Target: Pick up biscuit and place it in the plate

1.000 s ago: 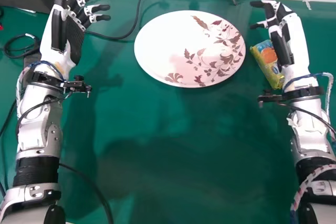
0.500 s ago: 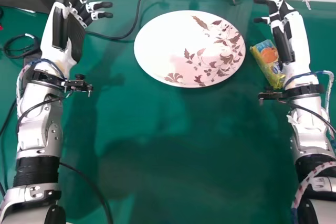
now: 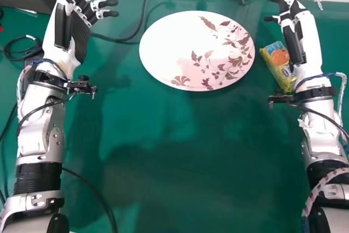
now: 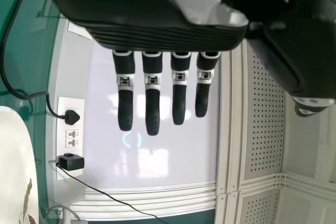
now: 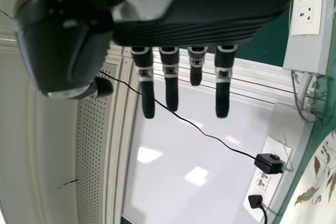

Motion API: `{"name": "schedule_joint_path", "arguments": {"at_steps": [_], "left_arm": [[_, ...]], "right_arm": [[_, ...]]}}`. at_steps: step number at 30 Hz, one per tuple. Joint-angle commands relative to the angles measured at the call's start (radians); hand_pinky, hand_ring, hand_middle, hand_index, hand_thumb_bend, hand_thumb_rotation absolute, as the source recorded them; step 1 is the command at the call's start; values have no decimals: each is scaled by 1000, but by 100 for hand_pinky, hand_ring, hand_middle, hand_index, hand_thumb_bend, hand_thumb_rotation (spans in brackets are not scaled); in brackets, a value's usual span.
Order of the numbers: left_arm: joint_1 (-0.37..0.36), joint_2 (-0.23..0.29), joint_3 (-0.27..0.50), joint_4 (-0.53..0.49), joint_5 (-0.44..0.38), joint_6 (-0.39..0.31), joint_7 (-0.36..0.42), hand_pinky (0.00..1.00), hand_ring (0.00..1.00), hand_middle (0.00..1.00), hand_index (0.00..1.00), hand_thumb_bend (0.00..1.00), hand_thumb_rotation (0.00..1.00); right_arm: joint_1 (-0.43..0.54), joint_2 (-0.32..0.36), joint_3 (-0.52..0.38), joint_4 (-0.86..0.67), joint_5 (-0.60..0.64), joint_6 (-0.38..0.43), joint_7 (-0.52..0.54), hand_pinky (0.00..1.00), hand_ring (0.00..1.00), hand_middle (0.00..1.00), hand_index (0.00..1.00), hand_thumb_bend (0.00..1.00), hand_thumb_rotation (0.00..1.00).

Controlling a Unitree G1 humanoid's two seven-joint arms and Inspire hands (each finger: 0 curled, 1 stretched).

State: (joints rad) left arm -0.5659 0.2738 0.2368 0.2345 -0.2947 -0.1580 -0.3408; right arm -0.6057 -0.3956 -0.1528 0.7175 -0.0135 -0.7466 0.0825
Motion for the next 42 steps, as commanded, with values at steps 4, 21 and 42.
{"name": "schedule_joint_path", "arguments": {"at_steps": [4,21,42], "left_arm": [[14,-2,-2,-24,-2,6,6,57,66,80,83,90,84],[11,-8,1,-25,-15,15,-6,58,67,80,83,89,85],[11,-14,-7,-31,0,18,-1,58,67,80,83,90,83]], "right_arm": [[3,5,-1,-23,-4,12,-7,66,82,85,76,44,14],[5,2,1,-33,-9,16,-5,65,82,85,76,40,10],[-3,4,-5,-8,14,5,20,63,81,84,76,39,9]]}}
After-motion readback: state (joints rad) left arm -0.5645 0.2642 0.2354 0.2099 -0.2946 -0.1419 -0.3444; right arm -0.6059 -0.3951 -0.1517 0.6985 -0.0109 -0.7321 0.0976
